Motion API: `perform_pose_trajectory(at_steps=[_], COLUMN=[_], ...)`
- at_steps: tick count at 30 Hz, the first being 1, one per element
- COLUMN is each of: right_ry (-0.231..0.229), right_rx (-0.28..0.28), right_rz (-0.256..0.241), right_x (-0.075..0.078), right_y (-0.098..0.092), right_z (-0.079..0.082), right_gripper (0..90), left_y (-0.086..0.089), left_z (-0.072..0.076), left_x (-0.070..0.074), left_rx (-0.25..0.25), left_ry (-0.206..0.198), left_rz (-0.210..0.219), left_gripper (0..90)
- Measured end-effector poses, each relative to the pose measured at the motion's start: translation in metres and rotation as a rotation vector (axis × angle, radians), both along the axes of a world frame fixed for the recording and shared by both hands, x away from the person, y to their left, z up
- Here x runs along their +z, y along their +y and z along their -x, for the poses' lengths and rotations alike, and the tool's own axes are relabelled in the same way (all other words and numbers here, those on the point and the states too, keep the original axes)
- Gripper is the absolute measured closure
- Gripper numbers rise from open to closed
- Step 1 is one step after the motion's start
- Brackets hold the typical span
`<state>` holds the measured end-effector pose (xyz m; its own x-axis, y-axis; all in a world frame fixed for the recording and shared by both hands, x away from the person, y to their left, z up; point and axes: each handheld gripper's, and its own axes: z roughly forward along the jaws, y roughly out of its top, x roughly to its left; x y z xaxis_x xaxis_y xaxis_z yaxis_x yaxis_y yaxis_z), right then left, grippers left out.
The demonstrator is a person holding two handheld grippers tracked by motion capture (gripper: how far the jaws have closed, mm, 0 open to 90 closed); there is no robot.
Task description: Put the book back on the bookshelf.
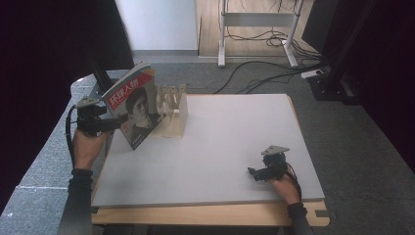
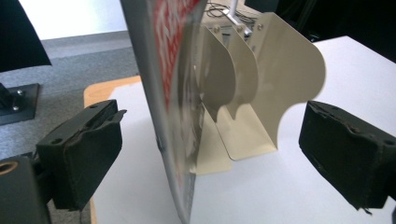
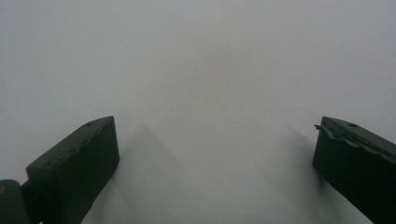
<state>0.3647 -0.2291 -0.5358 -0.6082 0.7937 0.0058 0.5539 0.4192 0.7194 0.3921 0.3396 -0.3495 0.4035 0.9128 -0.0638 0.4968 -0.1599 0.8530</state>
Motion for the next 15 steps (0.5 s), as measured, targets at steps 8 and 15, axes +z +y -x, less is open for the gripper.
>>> perform_pose_trajectory(at_steps=[8, 15], right_ry=[0.0, 0.0], right_rx=[0.0, 0.0], right_rz=[0.0, 0.0], right_x=[0.0, 0.0], right_y=[0.0, 0.0], right_z=[0.0, 0.0], right_gripper=[0.0, 0.0], left_y=[0.002, -0.007], left_z=[0.019, 0.038], left_x=[-0.002, -0.001], left_rx=[-0.028, -0.061], left_ry=[0.016, 0.005], left_rz=[-0.002, -0.03], left_gripper=[3.7, 0.7])
